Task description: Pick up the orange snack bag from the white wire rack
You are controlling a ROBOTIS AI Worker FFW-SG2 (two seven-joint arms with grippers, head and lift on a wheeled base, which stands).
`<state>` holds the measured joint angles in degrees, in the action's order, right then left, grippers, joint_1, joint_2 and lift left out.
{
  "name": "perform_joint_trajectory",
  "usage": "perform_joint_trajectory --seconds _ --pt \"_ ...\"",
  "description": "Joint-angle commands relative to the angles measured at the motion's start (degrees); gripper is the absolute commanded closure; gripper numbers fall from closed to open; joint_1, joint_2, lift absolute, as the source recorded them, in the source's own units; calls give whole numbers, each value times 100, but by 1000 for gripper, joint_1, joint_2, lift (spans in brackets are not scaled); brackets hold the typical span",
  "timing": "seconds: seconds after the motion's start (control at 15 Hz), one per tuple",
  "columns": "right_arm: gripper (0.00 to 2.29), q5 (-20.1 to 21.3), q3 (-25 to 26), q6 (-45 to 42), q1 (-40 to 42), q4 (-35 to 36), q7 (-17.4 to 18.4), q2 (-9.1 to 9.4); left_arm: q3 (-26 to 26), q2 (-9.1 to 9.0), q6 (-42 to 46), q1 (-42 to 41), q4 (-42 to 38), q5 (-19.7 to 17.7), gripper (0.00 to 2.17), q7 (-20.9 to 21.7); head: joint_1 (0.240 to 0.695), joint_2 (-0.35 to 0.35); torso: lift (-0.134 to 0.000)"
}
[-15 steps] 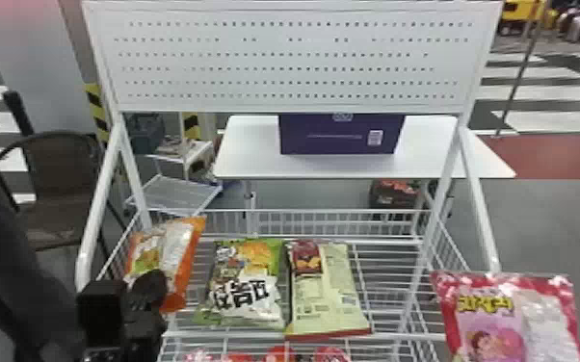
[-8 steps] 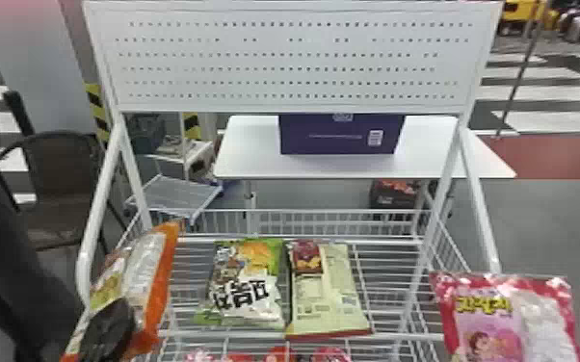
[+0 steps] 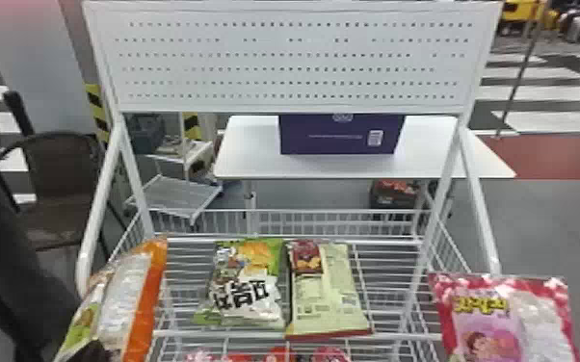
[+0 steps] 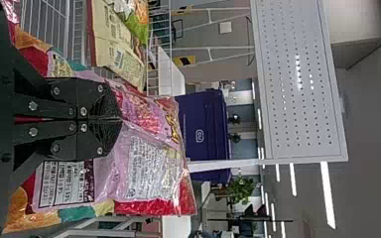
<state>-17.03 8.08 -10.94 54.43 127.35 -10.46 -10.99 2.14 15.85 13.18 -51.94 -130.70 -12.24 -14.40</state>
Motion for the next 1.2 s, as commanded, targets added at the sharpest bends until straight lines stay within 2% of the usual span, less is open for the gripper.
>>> perform_joint_trajectory --seconds 0.0,1.13 --pt "2142 -2 0 0 24 18 0 0 14 6 74 -80 -8 2 1889 8 499 0 0" --pt "2142 -11 -26 0 77 44 0 -79 67 6 268 -150 45 2 1889 8 499 0 0"
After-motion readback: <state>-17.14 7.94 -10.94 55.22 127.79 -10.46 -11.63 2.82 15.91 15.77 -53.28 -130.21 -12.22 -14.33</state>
